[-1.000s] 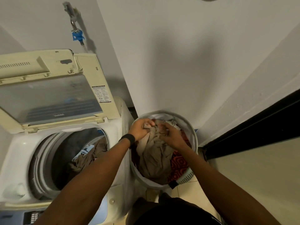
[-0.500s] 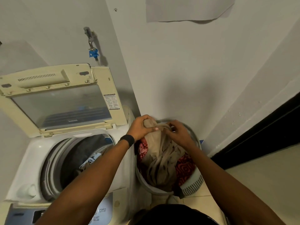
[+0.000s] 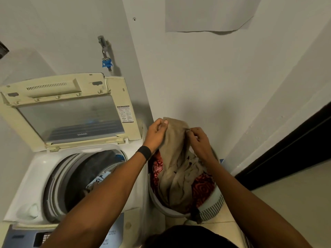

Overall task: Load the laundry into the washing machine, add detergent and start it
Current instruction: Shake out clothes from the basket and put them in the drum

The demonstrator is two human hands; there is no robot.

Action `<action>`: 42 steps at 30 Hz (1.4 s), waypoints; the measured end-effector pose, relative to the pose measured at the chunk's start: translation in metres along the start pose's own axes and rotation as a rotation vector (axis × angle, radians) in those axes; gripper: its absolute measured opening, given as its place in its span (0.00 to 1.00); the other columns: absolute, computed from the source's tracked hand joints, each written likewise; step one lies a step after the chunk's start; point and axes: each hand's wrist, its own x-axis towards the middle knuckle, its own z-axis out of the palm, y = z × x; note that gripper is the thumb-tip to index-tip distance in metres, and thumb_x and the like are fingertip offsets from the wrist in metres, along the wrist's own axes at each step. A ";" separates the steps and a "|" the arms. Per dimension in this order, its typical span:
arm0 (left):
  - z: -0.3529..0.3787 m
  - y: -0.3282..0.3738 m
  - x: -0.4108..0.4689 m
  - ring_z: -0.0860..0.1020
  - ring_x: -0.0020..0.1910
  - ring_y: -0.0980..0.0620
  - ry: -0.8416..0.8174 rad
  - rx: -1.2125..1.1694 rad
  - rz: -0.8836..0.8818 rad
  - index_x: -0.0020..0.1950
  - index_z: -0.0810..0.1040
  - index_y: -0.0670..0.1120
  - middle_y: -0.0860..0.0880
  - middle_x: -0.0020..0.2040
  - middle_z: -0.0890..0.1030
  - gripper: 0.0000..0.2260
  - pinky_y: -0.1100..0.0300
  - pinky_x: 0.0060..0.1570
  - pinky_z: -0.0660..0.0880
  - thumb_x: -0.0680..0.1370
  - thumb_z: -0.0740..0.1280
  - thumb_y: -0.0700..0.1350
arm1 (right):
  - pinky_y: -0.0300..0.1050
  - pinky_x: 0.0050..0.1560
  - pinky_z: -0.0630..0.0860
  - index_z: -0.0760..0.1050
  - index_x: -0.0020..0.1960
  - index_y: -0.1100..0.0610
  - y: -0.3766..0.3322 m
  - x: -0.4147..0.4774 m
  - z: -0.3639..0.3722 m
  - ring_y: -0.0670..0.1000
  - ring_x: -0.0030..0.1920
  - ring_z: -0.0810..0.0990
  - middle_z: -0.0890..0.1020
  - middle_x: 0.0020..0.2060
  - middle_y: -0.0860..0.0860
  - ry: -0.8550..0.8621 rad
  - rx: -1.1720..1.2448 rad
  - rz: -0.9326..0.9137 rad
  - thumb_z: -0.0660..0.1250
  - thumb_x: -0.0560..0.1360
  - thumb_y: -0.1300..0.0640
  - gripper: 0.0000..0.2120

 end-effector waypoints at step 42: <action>0.016 0.046 -0.012 0.74 0.36 0.60 0.059 0.049 0.130 0.42 0.75 0.43 0.50 0.36 0.76 0.15 0.65 0.42 0.71 0.85 0.64 0.50 | 0.44 0.41 0.74 0.77 0.47 0.60 -0.059 0.013 -0.009 0.50 0.38 0.77 0.79 0.39 0.56 -0.250 -0.078 -0.133 0.67 0.82 0.46 0.16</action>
